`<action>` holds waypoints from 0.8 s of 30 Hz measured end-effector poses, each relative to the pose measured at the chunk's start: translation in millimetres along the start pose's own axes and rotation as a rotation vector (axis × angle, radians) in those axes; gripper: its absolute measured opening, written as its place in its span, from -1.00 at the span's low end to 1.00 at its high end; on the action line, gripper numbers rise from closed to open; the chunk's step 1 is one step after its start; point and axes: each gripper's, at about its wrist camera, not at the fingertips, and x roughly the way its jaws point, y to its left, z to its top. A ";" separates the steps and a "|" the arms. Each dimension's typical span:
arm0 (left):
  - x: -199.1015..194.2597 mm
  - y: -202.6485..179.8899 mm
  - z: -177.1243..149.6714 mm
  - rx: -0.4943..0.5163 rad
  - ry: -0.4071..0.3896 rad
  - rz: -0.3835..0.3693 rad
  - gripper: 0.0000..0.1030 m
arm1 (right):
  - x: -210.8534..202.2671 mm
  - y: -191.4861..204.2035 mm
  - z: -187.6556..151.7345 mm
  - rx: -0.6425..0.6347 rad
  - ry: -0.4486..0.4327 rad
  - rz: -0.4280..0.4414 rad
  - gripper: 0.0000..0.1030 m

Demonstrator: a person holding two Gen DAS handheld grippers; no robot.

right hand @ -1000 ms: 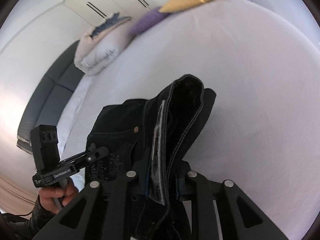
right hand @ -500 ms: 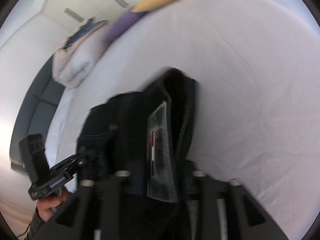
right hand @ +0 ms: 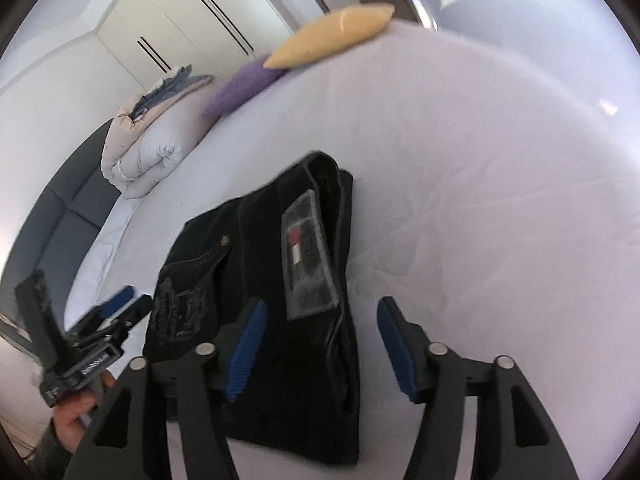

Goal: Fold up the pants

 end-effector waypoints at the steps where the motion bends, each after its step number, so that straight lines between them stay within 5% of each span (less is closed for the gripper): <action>1: -14.3 -1.5 -1.2 0.006 -0.028 0.019 0.69 | -10.2 4.9 -2.9 -0.012 -0.021 -0.007 0.27; 3: -41.9 -1.4 -2.3 0.007 -0.080 0.050 0.89 | -34.8 19.1 -8.4 -0.050 -0.074 -0.035 0.35; 8: -116.3 -13.1 0.7 -0.009 -0.213 0.141 0.99 | -97.1 55.3 -18.4 -0.129 -0.222 -0.078 0.73; 11: -168.8 -7.7 3.6 -0.054 -0.278 0.095 1.00 | -138.2 75.1 -24.7 -0.159 -0.344 -0.102 0.98; 18: -277.8 -0.1 6.4 -0.067 -0.392 0.017 1.00 | -235.6 121.2 -39.0 -0.253 -0.675 -0.195 1.00; 21: -316.1 -0.5 -0.7 -0.049 -0.438 -0.013 1.00 | -267.6 137.0 -42.0 -0.285 -0.748 -0.199 1.00; 24: -346.1 -5.0 -10.8 -0.028 -0.494 0.042 1.00 | -287.3 152.3 -45.2 -0.321 -0.796 -0.243 1.00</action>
